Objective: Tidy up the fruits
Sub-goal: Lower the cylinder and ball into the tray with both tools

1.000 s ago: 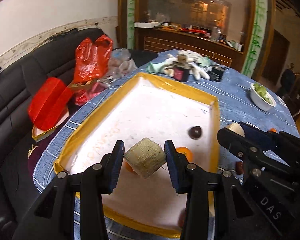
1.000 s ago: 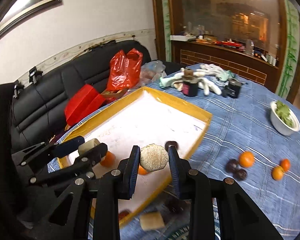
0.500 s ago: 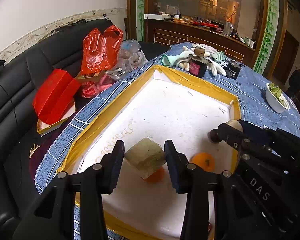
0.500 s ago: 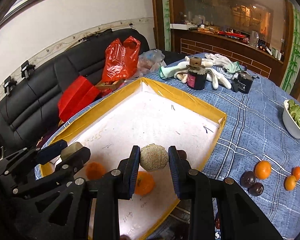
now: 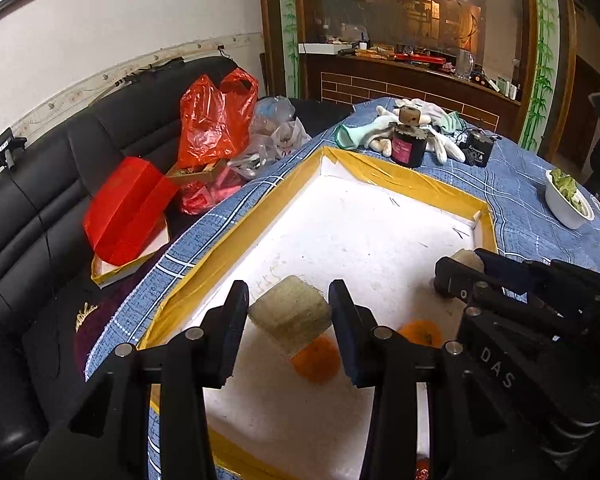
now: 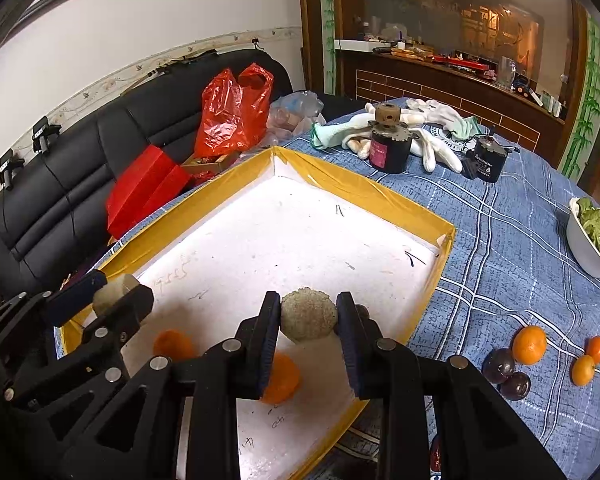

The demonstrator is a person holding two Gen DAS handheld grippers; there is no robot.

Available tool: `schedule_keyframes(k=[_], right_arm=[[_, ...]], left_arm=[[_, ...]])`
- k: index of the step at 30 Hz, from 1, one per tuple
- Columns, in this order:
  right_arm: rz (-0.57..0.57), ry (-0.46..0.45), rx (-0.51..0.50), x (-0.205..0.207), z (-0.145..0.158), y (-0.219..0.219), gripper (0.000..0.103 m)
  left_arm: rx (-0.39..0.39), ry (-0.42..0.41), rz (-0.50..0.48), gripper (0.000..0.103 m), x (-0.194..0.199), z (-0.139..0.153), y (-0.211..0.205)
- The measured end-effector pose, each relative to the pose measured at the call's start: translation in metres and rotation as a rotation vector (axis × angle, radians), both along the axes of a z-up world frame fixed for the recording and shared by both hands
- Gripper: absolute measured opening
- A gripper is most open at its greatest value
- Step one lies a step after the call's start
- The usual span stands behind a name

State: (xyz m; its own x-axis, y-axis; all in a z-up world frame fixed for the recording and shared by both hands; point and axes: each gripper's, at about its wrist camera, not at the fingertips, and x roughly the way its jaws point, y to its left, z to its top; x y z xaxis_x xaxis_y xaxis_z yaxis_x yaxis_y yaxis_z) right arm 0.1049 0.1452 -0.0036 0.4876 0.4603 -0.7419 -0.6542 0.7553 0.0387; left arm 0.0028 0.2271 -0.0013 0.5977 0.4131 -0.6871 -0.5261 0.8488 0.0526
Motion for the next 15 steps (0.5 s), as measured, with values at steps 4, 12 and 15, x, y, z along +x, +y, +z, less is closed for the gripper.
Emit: schedule_keyframes(k=[4, 12, 15], right_arm=[[0.000, 0.001, -0.010, 0.002, -0.002, 0.004, 0.029], [-0.003, 0.003, -0.023, 0.005, -0.006, 0.010, 0.029], [-0.005, 0.004, -0.033, 0.006, -0.007, 0.012, 0.029]], left_arm=[[0.002, 0.004, 0.006, 0.040, 0.002, -0.001, 0.002], [-0.023, 0.019, 0.009, 0.040, 0.006, -0.006, 0.008], [-0.042, 0.028, 0.010, 0.040, 0.007, -0.009, 0.010]])
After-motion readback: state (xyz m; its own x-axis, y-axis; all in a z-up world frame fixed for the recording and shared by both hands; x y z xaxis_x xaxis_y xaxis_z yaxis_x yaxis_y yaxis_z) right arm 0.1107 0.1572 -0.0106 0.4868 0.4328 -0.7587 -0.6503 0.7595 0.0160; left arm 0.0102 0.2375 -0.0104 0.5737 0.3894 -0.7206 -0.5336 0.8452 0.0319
